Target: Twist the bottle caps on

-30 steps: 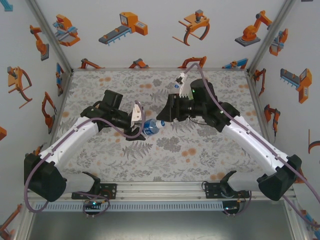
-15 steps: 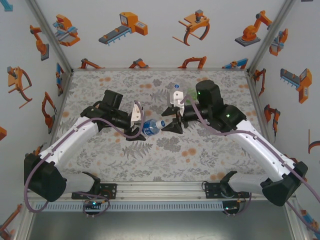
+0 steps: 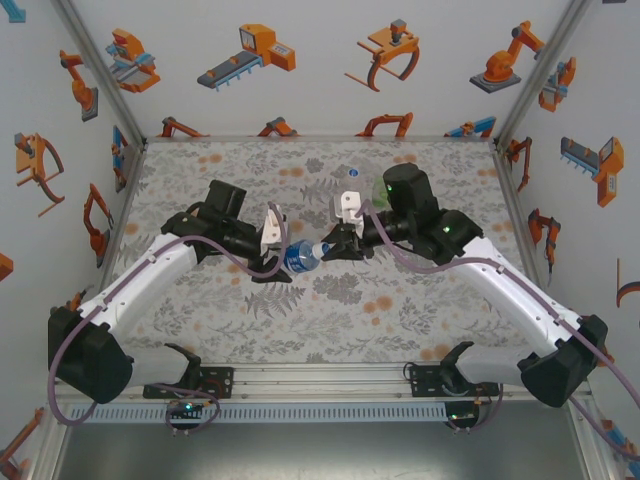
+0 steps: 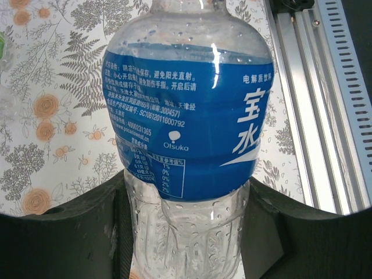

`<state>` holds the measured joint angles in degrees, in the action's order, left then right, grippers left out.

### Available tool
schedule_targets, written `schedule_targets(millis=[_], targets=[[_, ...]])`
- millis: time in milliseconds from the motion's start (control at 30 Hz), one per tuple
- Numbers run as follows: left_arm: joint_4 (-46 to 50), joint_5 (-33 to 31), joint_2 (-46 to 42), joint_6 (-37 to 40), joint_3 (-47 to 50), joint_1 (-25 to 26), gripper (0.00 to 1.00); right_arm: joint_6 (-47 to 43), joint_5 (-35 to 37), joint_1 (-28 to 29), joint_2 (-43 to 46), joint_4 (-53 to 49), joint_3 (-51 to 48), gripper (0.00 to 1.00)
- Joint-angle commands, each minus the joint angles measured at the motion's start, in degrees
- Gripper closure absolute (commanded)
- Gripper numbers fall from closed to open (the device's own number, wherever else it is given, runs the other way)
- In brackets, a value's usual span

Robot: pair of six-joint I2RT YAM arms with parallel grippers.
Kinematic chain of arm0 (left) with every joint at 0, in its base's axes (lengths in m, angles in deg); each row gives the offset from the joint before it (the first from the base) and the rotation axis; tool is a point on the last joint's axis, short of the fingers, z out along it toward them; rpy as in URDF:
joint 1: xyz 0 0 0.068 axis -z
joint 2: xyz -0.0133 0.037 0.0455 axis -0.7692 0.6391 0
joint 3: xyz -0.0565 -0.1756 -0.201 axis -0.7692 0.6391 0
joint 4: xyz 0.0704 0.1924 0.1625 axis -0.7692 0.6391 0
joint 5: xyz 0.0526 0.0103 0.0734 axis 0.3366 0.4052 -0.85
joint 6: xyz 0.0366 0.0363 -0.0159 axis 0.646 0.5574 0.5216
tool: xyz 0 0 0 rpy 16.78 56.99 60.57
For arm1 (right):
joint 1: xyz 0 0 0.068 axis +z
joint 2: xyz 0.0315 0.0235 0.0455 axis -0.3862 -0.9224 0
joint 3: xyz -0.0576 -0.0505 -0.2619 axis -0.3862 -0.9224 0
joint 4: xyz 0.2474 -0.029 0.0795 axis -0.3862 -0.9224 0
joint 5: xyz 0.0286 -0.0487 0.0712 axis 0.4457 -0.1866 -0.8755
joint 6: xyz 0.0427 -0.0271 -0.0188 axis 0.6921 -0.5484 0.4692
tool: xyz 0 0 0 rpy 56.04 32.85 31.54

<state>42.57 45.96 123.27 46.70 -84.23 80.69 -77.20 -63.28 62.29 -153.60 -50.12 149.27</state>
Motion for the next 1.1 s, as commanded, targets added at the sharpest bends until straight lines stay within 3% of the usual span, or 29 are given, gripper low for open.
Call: schedule_targets(millis=[0,67,200,333,500,567,667,733,1067], targets=[[0.2,2.1,-0.6,1.1,-1.7,0.2,1.00,3.7,-0.8,0.2,0.1,1.5,-0.9,0.92],[0.3,2.1,-0.5,1.1,-1.7,0.1,1.00,11.1,0.5,0.2,0.2,3.3,-1.2,1.00],[0.3,1.9,-0.4,1.1,-1.7,0.1,1.00,39.2,10.3,0.3,0.6,10.3,-2.7,1.00],[0.3,1.9,-0.2,1.0,-2.0,0.1,1.00,63.4,17.5,0.4,-0.1,10.7,-2.7,1.00],[0.3,1.1,-0.1,0.7,-2.1,0.1,0.98,83.0,22.5,0.7,-0.8,9.0,-2.9,1.00],[0.3,0.3,0.0,0.5,-2.4,0.0,0.87,84.2,22.6,0.9,-1.5,6.6,-1.6,1.00],[0.2,-0.6,-0.1,0.2,-2.4,0.0,0.60,80.9,24.1,1.0,-2.3,2.5,0.4,1.00],[0.0,-1.2,-0.4,0.0,-2.4,0.1,0.01,77.7,26.1,0.9,-2.9,-0.5,1.6,1.00],[-2.5,-4.9,-1.8,-1.9,-1.1,0.0,0.03,62.2,33.0,-4.0,-12.2,-19.0,13.6,1.00]])
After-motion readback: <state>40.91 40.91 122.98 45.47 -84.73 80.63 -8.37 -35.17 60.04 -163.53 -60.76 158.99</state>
